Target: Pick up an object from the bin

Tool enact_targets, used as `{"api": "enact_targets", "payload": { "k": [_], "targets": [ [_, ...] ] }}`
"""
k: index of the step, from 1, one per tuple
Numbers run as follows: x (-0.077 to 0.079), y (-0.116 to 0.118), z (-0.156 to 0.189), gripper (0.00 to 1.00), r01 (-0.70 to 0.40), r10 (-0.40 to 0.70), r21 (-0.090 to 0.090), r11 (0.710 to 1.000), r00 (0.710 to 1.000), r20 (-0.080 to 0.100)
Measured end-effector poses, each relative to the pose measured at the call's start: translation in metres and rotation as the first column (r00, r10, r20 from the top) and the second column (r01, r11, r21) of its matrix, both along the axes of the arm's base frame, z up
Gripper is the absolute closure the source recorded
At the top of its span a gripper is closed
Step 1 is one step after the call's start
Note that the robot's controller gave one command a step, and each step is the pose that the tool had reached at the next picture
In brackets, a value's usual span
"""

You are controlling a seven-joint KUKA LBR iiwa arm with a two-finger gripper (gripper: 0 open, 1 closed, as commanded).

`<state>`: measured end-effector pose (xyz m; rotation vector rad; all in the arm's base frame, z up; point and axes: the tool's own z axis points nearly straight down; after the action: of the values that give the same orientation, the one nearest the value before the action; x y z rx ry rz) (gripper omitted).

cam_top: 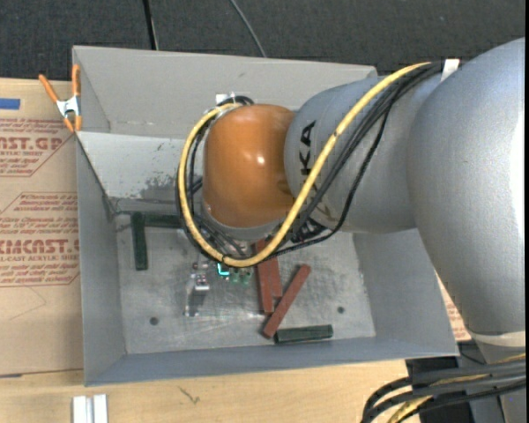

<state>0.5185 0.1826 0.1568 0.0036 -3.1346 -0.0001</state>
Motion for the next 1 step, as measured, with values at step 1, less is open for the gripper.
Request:
{"api": "enact_targets", "payload": {
  "k": [1],
  "targets": [
    [0.0022,-0.0008,0.0037,0.0,0.001,-0.001,0.001,1.0,1.0,0.007]
  ]
}}
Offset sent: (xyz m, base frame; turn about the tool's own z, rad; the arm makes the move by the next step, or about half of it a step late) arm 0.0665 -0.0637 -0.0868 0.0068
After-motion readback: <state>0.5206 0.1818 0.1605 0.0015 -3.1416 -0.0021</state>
